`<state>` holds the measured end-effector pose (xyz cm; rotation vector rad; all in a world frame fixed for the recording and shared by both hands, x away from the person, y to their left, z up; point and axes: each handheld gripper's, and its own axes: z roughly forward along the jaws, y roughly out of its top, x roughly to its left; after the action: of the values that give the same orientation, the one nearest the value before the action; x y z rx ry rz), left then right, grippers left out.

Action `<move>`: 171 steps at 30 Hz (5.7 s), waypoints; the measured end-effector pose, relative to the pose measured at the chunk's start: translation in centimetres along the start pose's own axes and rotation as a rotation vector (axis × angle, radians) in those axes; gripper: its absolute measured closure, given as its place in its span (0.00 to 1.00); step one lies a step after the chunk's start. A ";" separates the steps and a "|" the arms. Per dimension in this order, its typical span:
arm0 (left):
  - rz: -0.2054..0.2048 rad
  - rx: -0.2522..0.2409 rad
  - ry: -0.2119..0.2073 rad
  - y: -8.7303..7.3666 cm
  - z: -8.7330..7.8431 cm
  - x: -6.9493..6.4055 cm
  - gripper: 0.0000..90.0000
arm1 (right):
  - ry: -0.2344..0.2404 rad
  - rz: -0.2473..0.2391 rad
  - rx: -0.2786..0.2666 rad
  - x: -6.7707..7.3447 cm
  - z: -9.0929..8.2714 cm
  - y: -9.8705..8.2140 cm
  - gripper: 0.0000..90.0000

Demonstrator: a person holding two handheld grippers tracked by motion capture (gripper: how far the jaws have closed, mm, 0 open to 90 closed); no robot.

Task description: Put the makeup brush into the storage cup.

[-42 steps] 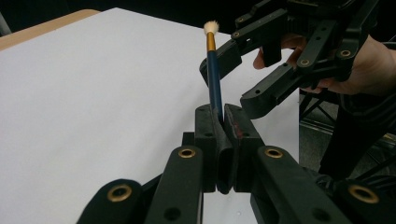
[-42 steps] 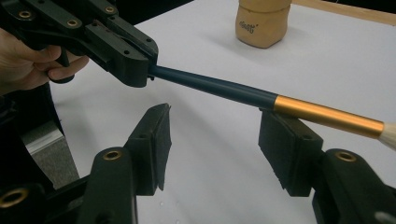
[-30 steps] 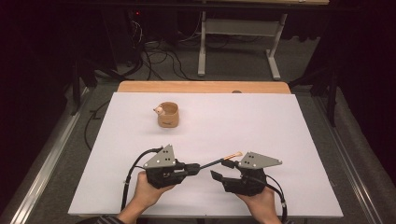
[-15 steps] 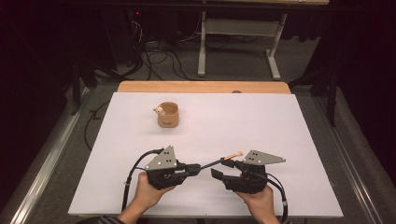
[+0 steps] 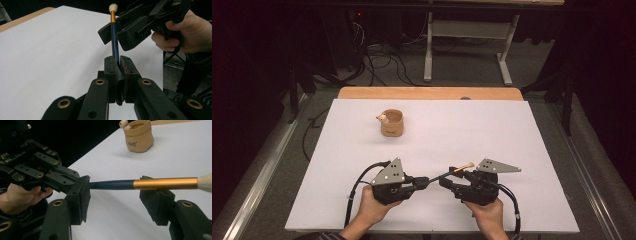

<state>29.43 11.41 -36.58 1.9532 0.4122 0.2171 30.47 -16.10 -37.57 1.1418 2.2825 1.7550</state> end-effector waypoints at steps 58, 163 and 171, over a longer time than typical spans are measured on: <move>-0.051 0.025 0.003 -0.2 0.9 0.1 0.51 | 0.078 -0.080 -0.046 0.1 -1.4 1.8 0.95; -0.047 0.056 -0.021 2.1 0.6 0.6 0.92 | 0.128 -0.223 0.042 2.9 -0.1 3.9 0.58; -0.063 0.016 0.013 1.9 -0.3 0.9 0.92 | 0.078 -0.273 -0.015 2.1 -1.1 3.0 0.51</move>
<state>30.48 11.30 -34.79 1.9524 0.4846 0.1859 30.00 -15.48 -33.80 0.7289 2.3303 1.7346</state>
